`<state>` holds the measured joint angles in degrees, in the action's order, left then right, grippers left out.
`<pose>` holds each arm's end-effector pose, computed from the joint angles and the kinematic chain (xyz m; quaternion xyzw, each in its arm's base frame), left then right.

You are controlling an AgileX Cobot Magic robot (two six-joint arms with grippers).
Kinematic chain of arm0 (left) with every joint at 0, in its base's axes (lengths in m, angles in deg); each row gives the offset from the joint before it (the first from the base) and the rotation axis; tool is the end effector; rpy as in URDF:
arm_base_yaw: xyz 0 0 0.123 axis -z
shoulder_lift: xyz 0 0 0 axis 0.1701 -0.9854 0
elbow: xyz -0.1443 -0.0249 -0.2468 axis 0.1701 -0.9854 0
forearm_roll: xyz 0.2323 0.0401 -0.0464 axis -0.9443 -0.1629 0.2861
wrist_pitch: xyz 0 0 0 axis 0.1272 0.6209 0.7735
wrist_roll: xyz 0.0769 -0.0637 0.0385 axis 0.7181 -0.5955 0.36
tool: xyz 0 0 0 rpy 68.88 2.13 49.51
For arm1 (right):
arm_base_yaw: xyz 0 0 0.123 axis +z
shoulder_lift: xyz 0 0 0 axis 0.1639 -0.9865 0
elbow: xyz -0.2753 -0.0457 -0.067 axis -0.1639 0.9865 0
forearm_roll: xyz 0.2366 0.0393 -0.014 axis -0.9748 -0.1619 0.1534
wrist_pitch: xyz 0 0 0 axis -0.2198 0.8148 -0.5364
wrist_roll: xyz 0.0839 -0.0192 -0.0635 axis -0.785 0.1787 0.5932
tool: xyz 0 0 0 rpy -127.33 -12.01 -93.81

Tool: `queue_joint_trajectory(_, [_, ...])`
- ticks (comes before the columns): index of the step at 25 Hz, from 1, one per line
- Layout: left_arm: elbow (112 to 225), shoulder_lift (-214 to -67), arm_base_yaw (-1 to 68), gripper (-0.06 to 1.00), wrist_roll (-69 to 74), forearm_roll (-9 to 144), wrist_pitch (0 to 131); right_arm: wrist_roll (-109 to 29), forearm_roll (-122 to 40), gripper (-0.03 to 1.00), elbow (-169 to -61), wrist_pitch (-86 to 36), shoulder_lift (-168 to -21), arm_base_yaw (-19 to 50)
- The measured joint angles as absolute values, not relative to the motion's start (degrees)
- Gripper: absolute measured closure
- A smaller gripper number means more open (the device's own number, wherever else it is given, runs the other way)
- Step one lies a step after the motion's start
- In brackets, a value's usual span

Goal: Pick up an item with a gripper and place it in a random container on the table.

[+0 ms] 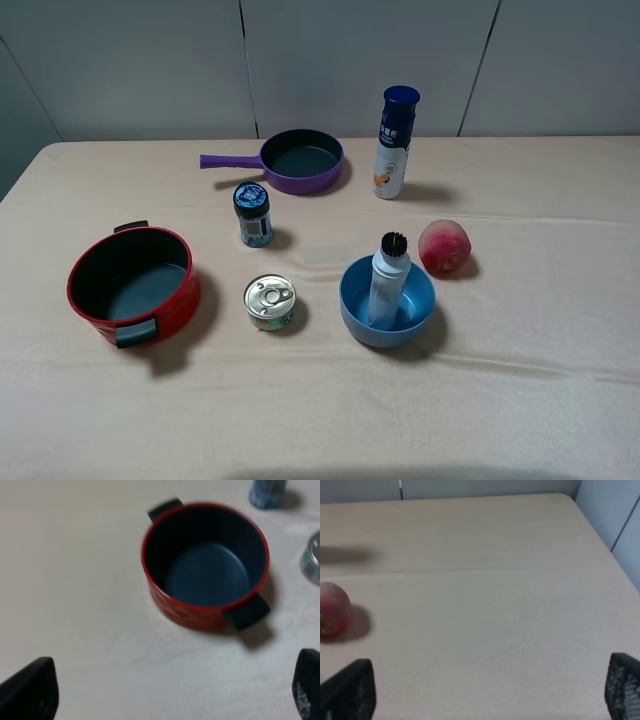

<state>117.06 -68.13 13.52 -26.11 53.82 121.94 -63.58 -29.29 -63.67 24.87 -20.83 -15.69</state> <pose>0.0006 0.0000 0.2636 0.0698 0.8552 0.0085 0.5135 -0.0031 -0.0054 0.2672 0.0497 0.8417 -0.0588 0.5345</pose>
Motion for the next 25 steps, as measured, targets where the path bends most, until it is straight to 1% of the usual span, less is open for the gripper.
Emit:
queue_joint_trajectory(3, [117.06, -66.86, 12.56, 0.00, -25.45, 53.82, 121.93, -63.58, -29.29, 0.27, -63.67, 24.87, -20.83, -15.69])
queue_joint_trajectory(25, [117.06, -66.86, 12.56, 0.00, -25.33, 53.82, 121.93, -63.58, -29.29, 0.27, -63.67, 24.87, -20.83, -15.69])
